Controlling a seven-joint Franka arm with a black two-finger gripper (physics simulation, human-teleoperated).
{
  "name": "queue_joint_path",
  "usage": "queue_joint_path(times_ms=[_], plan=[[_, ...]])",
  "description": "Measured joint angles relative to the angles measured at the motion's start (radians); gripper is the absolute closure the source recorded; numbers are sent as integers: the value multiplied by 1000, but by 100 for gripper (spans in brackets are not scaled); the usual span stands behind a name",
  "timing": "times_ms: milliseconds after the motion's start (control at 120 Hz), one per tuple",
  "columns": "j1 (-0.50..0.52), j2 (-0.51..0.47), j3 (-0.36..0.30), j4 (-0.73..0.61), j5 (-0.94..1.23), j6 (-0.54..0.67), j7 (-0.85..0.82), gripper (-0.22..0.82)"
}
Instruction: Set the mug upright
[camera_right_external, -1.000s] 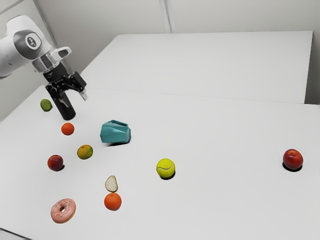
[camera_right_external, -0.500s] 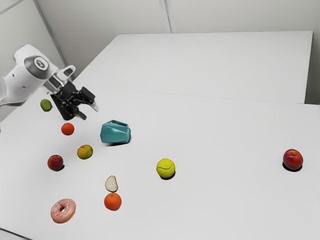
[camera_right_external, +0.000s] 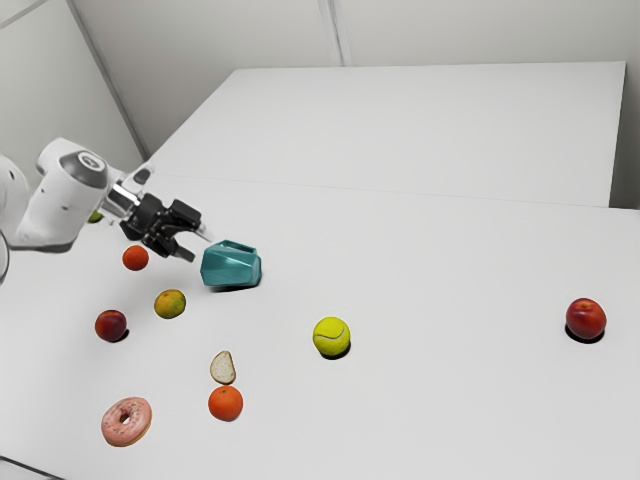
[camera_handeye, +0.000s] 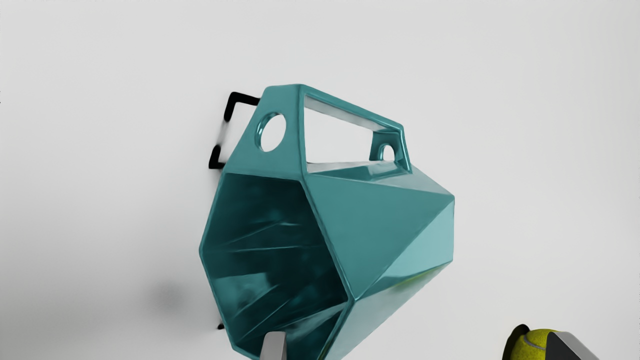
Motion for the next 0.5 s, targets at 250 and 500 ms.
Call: queue_joint_path(times_ms=[250,500], plan=[[5,29,0,-24,-113,23,92,5],[6,39,0,-74,-257,44,197,5]])
